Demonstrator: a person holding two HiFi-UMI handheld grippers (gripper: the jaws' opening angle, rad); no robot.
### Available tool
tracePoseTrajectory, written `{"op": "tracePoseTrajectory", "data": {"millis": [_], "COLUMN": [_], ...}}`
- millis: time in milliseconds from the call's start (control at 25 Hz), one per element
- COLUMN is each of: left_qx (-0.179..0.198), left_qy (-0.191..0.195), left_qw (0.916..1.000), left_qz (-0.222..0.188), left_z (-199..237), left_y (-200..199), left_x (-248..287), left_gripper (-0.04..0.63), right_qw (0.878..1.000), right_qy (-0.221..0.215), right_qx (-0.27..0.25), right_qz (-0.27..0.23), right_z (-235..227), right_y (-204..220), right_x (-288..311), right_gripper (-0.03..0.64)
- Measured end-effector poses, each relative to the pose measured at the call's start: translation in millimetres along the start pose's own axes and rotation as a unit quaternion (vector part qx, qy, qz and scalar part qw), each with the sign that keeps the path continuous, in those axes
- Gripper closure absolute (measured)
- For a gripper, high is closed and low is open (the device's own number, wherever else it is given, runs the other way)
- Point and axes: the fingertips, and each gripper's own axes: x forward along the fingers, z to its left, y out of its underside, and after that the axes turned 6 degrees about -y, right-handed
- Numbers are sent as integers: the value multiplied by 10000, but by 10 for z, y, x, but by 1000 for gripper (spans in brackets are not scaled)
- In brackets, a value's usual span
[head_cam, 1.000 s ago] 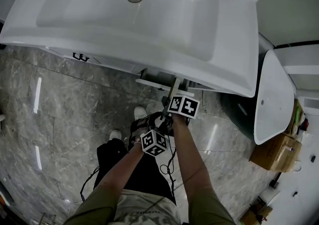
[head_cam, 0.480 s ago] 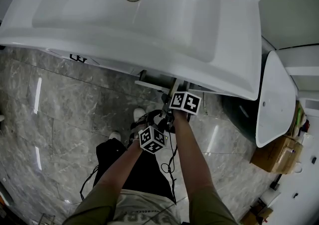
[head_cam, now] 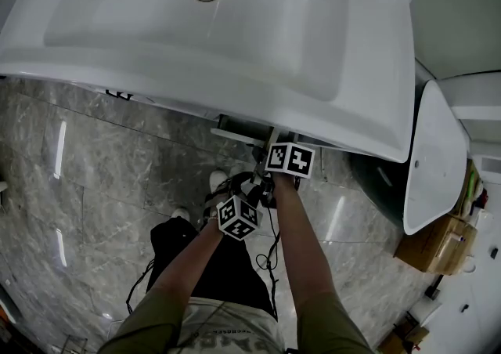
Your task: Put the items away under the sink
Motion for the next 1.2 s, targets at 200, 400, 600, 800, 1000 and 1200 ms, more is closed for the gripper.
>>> {"op": "tracePoseTrajectory", "data": {"millis": [200, 400, 600, 800, 1000, 1200], "left_qx": [38, 92, -45, -12, -156, -207], "left_qy": [44, 88, 99, 154, 82, 17], "left_qw": [10000, 9999, 9999, 9999, 9998, 9998], "left_qz": [8, 20, 10, 22, -30, -12], "left_z": [-25, -43, -39, -60, -7, 83], "left_y": [-18, -25, -31, -37, -87, -142], "left_x": [-6, -21, -19, -11, -28, -2], "left_gripper": [463, 474, 502, 502, 520, 522], "right_qw": [9997, 9989, 9980, 9978, 9933, 9929], "right_qy": [-177, -336, -298, -308, -623, -702], "right_qx": [-192, -323, -558, -582, -909, -892], "right_qz": [-4, -57, 72, -5, 349, 349], "right_z": [45, 100, 71, 56, 159, 167], "right_y": [-3, -2, 68, 69, 180, 197], "right_x": [-44, -98, -111, -153, -153, -186], "right_gripper": [456, 453, 414, 414, 316, 316]}}
